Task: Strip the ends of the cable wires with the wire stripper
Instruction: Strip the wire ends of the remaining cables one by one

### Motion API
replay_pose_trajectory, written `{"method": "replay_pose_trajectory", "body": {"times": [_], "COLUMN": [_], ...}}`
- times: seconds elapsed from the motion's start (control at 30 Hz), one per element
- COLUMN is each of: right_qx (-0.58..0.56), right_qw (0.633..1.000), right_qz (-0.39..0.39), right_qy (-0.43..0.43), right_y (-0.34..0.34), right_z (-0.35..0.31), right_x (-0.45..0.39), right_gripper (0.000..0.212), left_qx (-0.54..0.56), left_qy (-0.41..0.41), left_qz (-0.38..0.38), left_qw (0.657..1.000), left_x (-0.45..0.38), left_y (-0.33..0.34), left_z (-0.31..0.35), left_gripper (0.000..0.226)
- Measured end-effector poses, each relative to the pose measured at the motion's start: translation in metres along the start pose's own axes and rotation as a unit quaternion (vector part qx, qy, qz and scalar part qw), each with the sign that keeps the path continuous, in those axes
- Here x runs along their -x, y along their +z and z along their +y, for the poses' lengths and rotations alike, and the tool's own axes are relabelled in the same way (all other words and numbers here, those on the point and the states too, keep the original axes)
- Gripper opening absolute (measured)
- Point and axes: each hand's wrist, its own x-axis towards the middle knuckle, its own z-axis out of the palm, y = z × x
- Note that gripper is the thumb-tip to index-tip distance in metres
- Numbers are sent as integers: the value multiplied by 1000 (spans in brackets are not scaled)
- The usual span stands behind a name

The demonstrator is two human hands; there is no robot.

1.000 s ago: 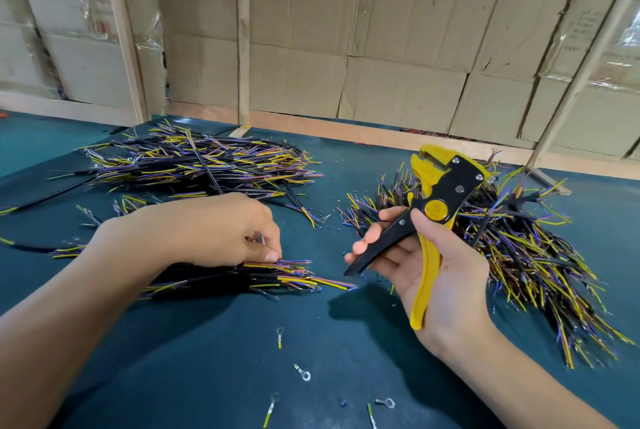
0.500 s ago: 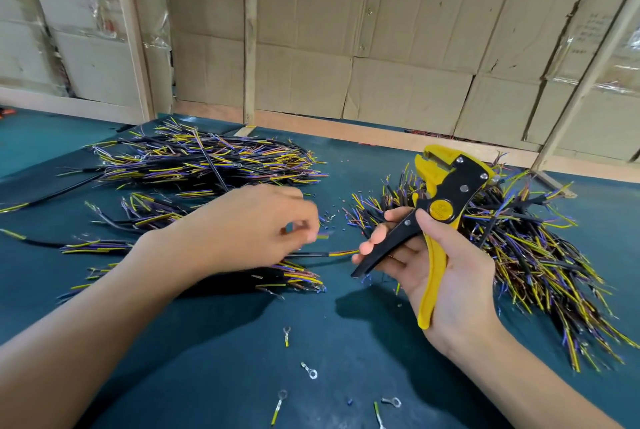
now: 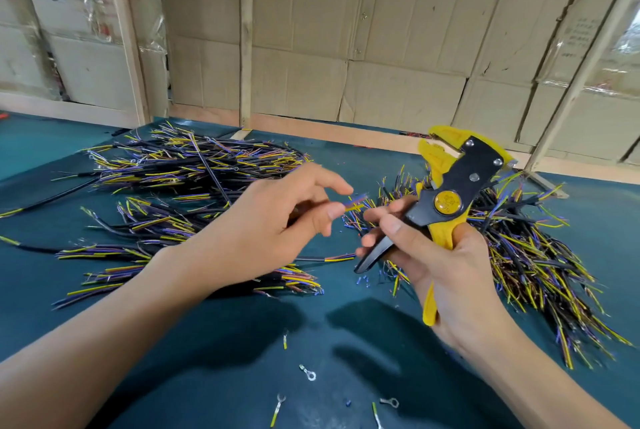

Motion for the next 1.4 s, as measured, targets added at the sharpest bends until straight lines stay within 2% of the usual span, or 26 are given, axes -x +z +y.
{"method": "replay_pose_trajectory", "body": {"times": [0.2,0.33,0.43,0.5,0.67,0.73,0.93,1.1,1.17,1.33,1.4], "right_qx": [21,35,47,50,49,51,47,38,34,36,14], "right_qw": [1000,999,999,998,999,998,998,999,999,999,998], "right_qz": [11,15,22,22,13,21,43,18,9,-7,-28], "right_qy": [-2,-3,-9,-4,1,0,11,28,33,37,55], "right_y": [-2,-4,-4,-3,4,5,3,10,13,13,10], "right_z": [2,3,4,5,8,9,6,6,6,5,3], "right_x": [-2,-3,-3,-2,0,1,0,4,6,8,8], "right_gripper": [18,16,15,16,19,21,17,11,12,19,14], "left_qx": [53,96,130,106,-24,-39,100,187,199,174,185], "left_qy": [-2,-40,-101,-121,-131,-130,-144,-174,-192,-176,-170], "left_qz": [-43,-18,11,37,42,53,76,115,122,109,124], "left_qw": [998,994,986,986,990,989,982,960,953,963,960], "left_x": [3,4,3,2,-1,-1,-5,-6,-8,-10,-11], "left_y": [17,19,19,19,18,18,17,20,20,16,13], "left_z": [6,9,9,9,12,13,15,18,17,17,18], "left_gripper": [28,28,15,10,22,24,12,16,16,16,14]}}
